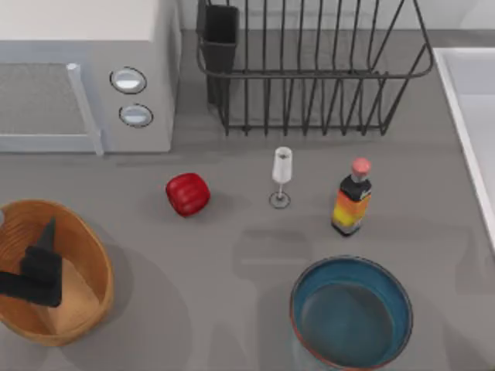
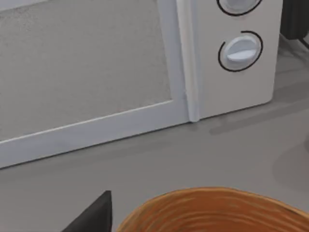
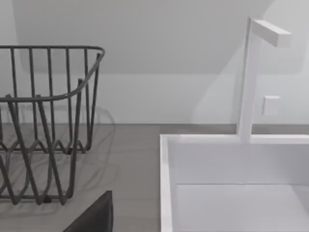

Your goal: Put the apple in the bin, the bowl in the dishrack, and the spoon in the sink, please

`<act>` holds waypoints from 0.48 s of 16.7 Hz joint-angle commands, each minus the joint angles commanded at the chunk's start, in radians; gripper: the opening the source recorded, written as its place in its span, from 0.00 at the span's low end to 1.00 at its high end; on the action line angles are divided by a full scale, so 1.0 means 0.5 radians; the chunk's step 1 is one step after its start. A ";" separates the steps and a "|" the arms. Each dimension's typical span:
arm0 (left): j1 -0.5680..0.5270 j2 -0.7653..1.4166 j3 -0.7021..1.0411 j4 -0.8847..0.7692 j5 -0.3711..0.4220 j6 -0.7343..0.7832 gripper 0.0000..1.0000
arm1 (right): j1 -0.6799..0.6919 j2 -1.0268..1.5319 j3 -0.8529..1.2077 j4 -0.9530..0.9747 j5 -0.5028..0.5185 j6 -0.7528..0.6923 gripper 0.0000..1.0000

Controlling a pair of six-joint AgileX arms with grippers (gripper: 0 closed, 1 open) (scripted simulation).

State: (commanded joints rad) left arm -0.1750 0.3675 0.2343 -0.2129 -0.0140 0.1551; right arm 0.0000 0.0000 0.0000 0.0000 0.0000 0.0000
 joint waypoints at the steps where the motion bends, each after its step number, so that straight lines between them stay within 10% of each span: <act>1: -0.067 0.185 0.113 -0.091 -0.007 0.057 1.00 | 0.000 0.000 0.000 0.000 0.000 0.000 1.00; 8: -0.503 1.792 1.130 -0.779 -0.034 0.414 1.00 | 0.000 0.000 0.000 0.000 0.000 0.000 1.00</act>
State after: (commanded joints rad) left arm -0.4263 1.2637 0.7991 -0.6023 -0.0308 0.3620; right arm 0.0000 0.0000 0.0000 0.0000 0.0000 0.0000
